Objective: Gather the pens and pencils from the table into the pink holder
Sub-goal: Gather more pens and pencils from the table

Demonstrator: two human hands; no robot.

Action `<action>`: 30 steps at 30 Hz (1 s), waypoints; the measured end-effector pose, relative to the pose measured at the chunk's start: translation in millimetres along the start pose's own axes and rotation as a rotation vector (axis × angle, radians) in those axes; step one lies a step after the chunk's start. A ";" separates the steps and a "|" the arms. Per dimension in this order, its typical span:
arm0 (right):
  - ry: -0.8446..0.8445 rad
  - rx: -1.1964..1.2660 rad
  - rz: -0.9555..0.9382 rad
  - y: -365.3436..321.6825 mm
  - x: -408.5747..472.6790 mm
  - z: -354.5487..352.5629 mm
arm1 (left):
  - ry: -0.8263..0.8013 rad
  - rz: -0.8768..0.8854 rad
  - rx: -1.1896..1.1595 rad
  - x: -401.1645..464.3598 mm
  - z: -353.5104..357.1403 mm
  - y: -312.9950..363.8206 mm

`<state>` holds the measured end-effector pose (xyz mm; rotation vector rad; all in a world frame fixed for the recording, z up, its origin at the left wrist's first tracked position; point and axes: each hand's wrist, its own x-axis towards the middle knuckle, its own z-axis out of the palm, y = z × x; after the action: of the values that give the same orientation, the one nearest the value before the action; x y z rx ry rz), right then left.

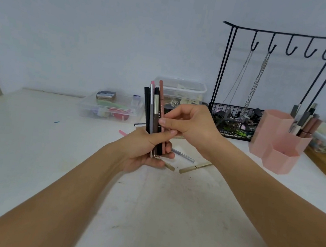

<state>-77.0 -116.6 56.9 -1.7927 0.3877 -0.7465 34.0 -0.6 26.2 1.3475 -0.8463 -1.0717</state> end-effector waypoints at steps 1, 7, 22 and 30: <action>0.003 -0.016 -0.001 -0.1 0.3 0.6 | 0.026 0.002 0.001 0.4 0.3 0.2; 0.046 -0.321 0.088 10.2 4.7 -12.4 | 0.378 0.093 -0.105 12.7 -11.1 5.7; -0.163 -0.691 0.311 21.9 3.9 -10.8 | 0.407 -0.025 -0.168 12.2 -12.4 3.4; -0.089 0.142 0.199 -11.2 4.0 -13.3 | 0.260 0.024 -0.136 10.3 4.6 -0.8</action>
<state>-83.9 -124.7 71.1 -1.6209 0.4356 -0.5395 32.9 -11.7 24.6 1.3238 -0.5854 -0.8958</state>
